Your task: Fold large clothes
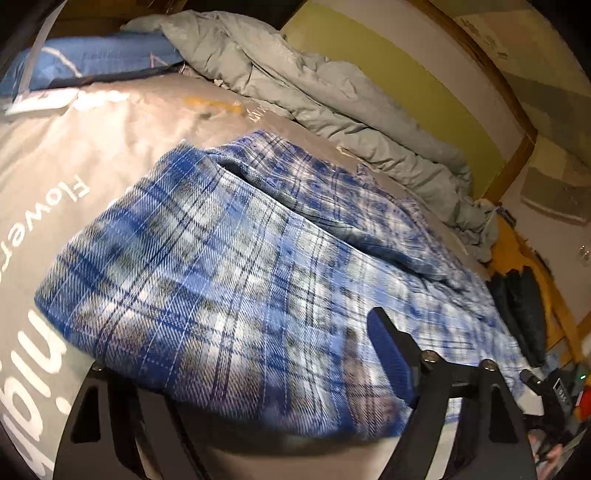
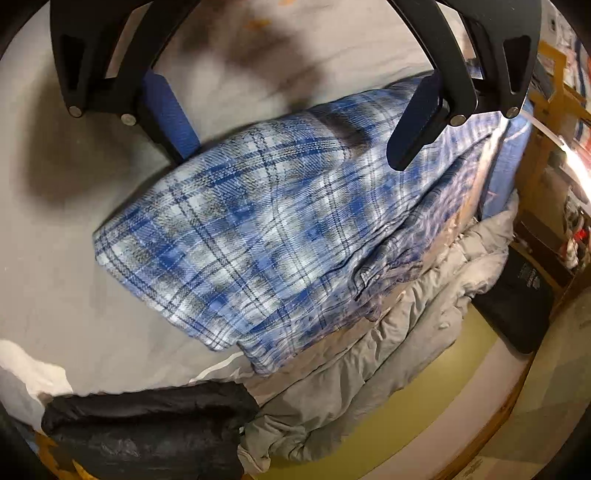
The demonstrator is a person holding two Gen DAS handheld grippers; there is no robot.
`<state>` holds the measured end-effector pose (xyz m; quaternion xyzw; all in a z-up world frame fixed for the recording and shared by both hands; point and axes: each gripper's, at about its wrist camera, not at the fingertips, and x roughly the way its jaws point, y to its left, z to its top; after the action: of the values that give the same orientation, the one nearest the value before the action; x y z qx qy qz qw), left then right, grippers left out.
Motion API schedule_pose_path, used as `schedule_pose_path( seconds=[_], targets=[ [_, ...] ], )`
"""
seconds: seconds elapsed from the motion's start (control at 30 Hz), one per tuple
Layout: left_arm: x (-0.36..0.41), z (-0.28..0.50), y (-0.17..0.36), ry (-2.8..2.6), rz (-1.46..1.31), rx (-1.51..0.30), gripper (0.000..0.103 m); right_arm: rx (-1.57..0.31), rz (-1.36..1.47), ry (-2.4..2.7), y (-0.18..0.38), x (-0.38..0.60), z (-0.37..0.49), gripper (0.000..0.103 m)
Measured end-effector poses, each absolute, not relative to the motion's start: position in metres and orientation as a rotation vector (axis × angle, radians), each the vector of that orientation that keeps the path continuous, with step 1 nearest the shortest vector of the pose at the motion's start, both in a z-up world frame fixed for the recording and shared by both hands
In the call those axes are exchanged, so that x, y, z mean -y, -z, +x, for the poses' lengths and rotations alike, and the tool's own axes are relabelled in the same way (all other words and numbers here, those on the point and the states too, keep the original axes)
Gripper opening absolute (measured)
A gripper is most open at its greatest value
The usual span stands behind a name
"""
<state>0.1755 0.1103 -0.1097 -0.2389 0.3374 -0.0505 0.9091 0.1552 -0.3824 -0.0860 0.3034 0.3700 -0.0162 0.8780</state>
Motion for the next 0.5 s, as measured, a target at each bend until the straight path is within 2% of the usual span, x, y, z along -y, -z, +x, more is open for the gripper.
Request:
schedule_pose_path(
  seconds=[0.1, 0.13, 0.17, 0.2, 0.23, 0.27, 0.3, 0.33, 0.5],
  targets=[
    [-0.113, 0.173, 0.111, 0.088, -0.498, -0.692, 0.061, -0.744, 0.553, 0.165, 0.085, 0.384, 0.158, 0.072],
    [-0.117, 0.172, 0.112, 0.071, -0.506, -0.693, 0.048, -0.739, 0.523, 0.224, 0.086, 0.387, 0.160, 0.065],
    [-0.123, 0.170, 0.114, 0.041, -0.524, -0.690, 0.033, -0.743, 0.524, 0.258, 0.087, 0.390, 0.163, 0.063],
    [-0.128, 0.168, 0.116, 0.024, -0.547, -0.686, 0.026, -0.742, 0.544, 0.256, 0.087, 0.392, 0.163, 0.065],
    [-0.132, 0.167, 0.118, 0.020, -0.568, -0.683, 0.016, -0.740, 0.548, 0.246, 0.086, 0.391, 0.162, 0.061],
    [-0.137, 0.166, 0.120, 0.020, -0.596, -0.680, 0.009, -0.746, 0.527, 0.237, 0.085, 0.388, 0.162, 0.053],
    [-0.138, 0.165, 0.120, 0.021, -0.607, -0.676, 0.007, -0.757, 0.475, 0.242, 0.083, 0.382, 0.162, 0.020],
    [-0.137, 0.163, 0.117, 0.015, -0.596, -0.666, 0.006, -0.759, 0.428, 0.260, 0.082, 0.378, 0.160, 0.006],
    [-0.113, 0.135, 0.075, -0.027, -0.389, -0.574, 0.005, -0.653, 0.370, 0.239, 0.056, 0.372, 0.140, 0.004]
  ],
)
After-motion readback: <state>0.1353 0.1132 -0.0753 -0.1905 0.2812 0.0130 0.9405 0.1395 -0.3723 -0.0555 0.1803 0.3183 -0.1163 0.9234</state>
